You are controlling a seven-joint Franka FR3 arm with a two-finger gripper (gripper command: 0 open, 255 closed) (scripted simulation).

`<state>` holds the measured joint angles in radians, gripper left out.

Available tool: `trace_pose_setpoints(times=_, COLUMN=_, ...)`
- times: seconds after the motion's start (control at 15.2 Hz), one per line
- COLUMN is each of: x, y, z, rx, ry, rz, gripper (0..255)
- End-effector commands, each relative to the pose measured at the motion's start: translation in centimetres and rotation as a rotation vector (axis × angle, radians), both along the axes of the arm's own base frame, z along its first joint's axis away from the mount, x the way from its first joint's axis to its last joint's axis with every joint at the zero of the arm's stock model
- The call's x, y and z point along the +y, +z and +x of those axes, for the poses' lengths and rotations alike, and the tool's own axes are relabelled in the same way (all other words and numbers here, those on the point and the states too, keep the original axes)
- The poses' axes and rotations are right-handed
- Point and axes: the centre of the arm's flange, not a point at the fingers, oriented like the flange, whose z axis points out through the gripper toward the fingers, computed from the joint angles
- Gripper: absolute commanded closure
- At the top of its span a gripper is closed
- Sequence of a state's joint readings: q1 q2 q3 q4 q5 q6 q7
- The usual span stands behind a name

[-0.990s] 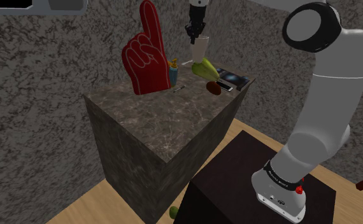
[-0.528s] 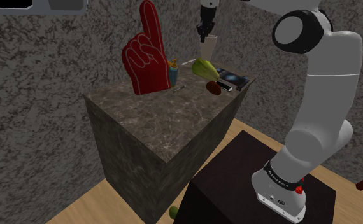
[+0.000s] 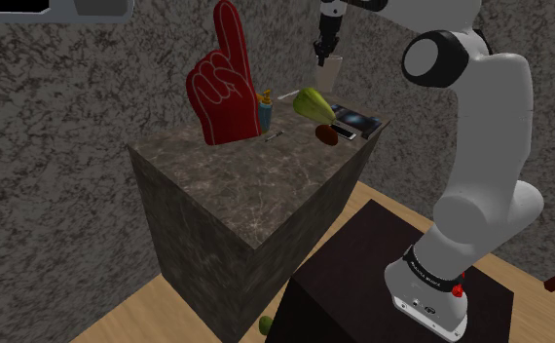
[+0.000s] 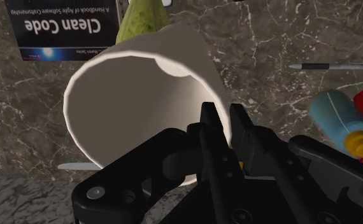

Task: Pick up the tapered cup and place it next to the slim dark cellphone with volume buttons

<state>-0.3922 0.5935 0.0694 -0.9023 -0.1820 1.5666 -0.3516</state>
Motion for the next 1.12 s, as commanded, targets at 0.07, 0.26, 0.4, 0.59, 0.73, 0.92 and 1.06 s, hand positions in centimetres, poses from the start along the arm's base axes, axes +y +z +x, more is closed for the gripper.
trace_pose_setpoints(times=0.07, x=-0.1, y=-1.5, z=-0.1, rx=-0.001, ry=0.001, rz=0.000, gripper=255)
trace_pose_setpoints(times=0.26, x=-0.1, y=-3.1, z=-0.1, rx=-0.001, ry=0.001, rz=0.000, gripper=255)
trace_pose_setpoints(times=0.4, x=-0.1, y=-4.2, z=-0.1, rx=-0.001, ry=0.001, rz=0.000, gripper=255)
trace_pose_setpoints(times=0.59, x=-0.1, y=-5.7, z=-0.1, rx=-0.001, ry=0.001, rz=0.000, gripper=255)
trace_pose_setpoints(times=0.73, x=-0.1, y=-6.8, z=-0.1, rx=-0.001, ry=0.001, rz=0.000, gripper=255)
trace_pose_setpoints(times=0.92, x=-0.1, y=-8.4, z=-0.1, rx=-0.001, ry=0.001, rz=0.000, gripper=255)
trace_pose_setpoints(times=1.06, x=-0.1, y=-9.4, z=-0.1, rx=-0.001, ry=0.001, rz=0.000, gripper=255)
